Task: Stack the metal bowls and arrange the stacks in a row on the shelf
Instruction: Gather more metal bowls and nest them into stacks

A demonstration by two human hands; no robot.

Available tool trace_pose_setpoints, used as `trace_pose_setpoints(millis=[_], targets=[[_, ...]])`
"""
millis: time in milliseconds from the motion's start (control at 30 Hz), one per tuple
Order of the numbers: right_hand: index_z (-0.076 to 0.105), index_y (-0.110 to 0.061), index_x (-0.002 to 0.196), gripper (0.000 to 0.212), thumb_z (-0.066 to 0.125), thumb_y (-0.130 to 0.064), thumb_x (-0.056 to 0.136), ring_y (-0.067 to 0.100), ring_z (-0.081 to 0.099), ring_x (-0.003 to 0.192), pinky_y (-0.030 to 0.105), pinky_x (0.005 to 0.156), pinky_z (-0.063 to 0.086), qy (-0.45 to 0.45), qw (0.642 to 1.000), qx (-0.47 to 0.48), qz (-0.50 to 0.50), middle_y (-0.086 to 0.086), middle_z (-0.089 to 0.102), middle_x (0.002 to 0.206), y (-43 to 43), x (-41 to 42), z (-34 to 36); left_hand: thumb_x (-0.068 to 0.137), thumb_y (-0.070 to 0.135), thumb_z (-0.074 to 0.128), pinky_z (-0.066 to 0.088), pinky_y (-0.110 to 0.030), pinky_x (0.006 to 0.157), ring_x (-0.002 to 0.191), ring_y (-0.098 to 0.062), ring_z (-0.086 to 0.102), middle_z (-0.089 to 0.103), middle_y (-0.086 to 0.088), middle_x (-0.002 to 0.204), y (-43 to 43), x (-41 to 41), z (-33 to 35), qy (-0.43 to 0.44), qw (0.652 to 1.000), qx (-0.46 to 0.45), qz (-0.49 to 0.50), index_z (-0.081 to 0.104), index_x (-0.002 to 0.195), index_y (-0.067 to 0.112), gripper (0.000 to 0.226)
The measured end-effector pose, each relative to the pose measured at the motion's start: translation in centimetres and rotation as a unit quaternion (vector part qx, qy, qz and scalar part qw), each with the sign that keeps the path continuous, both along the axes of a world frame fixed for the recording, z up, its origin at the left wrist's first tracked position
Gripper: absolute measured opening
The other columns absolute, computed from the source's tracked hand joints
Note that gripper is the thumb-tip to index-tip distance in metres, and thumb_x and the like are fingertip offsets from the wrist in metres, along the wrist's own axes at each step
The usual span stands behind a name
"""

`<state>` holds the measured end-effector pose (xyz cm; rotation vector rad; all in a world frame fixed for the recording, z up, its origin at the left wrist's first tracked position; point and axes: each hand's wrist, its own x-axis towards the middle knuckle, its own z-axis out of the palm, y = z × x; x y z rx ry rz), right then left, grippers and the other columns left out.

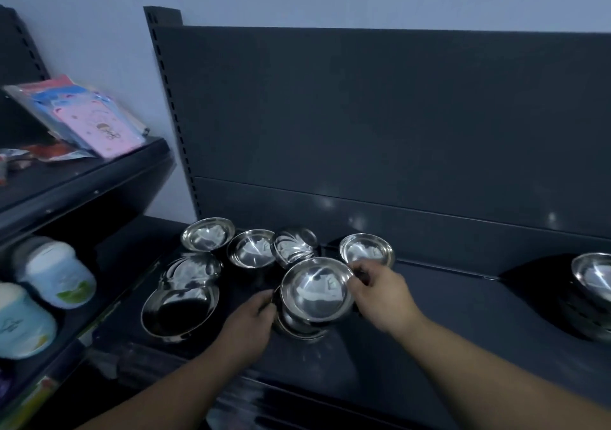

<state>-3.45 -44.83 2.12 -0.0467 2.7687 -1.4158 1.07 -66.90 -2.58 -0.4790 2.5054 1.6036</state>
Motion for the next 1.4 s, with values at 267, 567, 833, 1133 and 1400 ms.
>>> trace_pose_setpoints(millis=[267, 567, 833, 1133, 1400], targets=[[0.068, -0.026, 0.109, 0.023, 0.061, -0.030, 0.088, -0.002, 0.064, 0.081, 0.007, 0.069, 0.046, 0.016, 0.999, 0.050, 0.011, -0.018, 0.066, 0.084, -1.4, 0.2, -1.3, 0.092, 0.041, 0.055, 0.049, -0.029, 0.093, 0.106, -0.011, 0.061, 0.063, 0.007, 0.121, -0.2, -1.4, 0.3, 0.029, 0.996, -0.057, -0.067, 0.054, 0.130, 0.029, 0.040], [0.068, -0.021, 0.100, 0.034, 0.053, -0.051, 0.091, 0.016, 0.065, 0.092, 0.023, 0.082, 0.048, -0.016, 0.996, 0.011, -0.084, -0.004, 0.070, 0.090, -0.4, -1.0, -2.6, 0.088, 0.047, 0.058, 0.055, -0.036, 0.090, 0.107, -0.009, 0.060, 0.062, 0.010, 0.122, 0.2, -2.2, -1.4, 0.023, 0.994, -0.063, -0.090, 0.050, 0.133, 0.032, 0.048], [0.062, -0.013, 0.073, 0.037, 0.059, -0.046, 0.089, 0.032, 0.070, 0.078, 0.048, 0.068, 0.061, -0.148, 0.960, -0.108, -0.214, 0.015, 0.070, 0.087, 2.1, -4.2, -4.4, 0.094, 0.045, 0.050, 0.047, -0.031, 0.093, 0.097, -0.014, 0.060, 0.068, 0.004, 0.105, 0.3, -5.6, 0.2, 0.004, 0.999, -0.048, 0.013, 0.063, 0.099, 0.024, 0.025], [0.059, -0.010, 0.093, 0.015, 0.060, -0.025, 0.092, 0.029, 0.072, 0.078, 0.041, 0.072, 0.060, -0.165, 0.936, -0.228, -0.209, 0.016, 0.070, 0.091, 2.5, -6.3, -5.5, 0.095, 0.032, 0.054, 0.042, -0.026, 0.084, 0.087, -0.003, 0.057, 0.062, 0.016, 0.088, 1.1, -8.5, -0.4, 0.009, 0.998, 0.049, 0.031, 0.064, 0.105, 0.025, 0.016], [0.061, -0.010, 0.089, 0.007, 0.054, -0.013, 0.092, 0.031, 0.072, 0.076, 0.041, 0.074, 0.060, -0.168, 0.930, -0.245, -0.216, 0.018, 0.072, 0.085, 3.2, -6.2, -5.6, 0.097, 0.039, 0.049, 0.041, -0.026, 0.083, 0.101, -0.010, 0.059, 0.066, 0.006, 0.103, 2.0, -10.1, 0.3, -0.007, 0.994, 0.110, 0.016, 0.060, 0.102, 0.022, 0.021]])
